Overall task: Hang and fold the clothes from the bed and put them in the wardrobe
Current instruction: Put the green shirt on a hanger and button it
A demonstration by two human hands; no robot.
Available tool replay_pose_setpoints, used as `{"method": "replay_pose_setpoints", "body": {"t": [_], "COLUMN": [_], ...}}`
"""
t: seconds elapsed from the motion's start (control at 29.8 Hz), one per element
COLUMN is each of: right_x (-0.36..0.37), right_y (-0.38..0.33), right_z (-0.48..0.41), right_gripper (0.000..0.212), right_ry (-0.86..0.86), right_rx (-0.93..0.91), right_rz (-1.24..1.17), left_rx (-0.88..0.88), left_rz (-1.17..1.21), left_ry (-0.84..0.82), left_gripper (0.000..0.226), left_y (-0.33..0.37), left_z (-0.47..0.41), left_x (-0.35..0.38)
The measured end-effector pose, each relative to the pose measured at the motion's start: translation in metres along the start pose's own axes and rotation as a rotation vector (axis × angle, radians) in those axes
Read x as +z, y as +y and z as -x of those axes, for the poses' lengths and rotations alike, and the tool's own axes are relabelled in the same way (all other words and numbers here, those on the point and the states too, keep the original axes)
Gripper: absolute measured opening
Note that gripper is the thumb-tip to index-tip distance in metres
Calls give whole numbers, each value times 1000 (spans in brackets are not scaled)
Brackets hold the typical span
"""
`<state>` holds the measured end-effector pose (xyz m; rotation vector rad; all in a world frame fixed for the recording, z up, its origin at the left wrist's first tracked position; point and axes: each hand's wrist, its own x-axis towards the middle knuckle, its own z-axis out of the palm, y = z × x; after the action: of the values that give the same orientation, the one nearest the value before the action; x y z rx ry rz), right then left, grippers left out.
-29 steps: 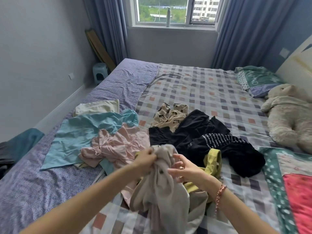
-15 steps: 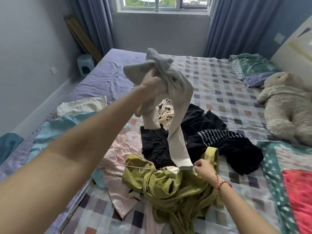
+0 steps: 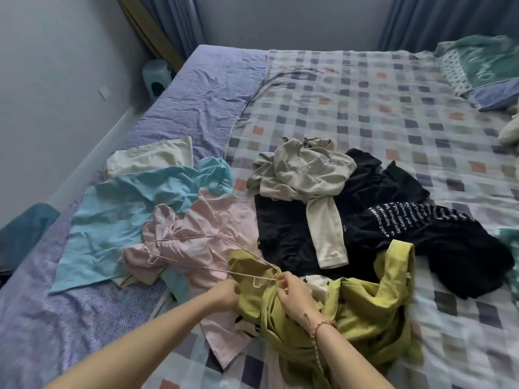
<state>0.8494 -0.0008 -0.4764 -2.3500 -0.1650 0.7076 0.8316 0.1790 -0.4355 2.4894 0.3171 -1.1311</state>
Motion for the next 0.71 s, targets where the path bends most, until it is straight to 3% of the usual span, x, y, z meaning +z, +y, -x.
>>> {"method": "replay_pose_setpoints", "body": {"t": [0.17,0.27,0.34,0.4,0.47,0.57,0.67,0.71], "right_x": [30,49,58,61,58,38,24,22], "right_y": [-32,-46,-52,-61,-74,-101,-95,-94], "right_z": [-65,-103,-118,-123,-123,-102,-75,-69], "right_gripper": [63,71,63,37,25,22,23,25], "right_ry": [-62,-144,-139,-92,-123,-173,-155,-147], "right_rx": [63,112,118,81,-5,-131,-175,-177], "right_rz": [26,40,175,159,5,-154,-340,-372], "left_rx": [50,8,-15,-31,-106,-362,-493,-500], "left_rz": [48,62,82,175,465,1182,1864,1970], "left_ry": [97,144,152,164,161,81,141,215], "left_gripper": [34,35,32,26,22,29,23,23], "left_y": [-26,-59,-75,-78,-73,-61,-53,-52], "left_z": [9,-6,-14,-21,-29,-39,-47,-47], "left_x": [-6,-24,-36,-40,-36,-33,-32,-33]}}
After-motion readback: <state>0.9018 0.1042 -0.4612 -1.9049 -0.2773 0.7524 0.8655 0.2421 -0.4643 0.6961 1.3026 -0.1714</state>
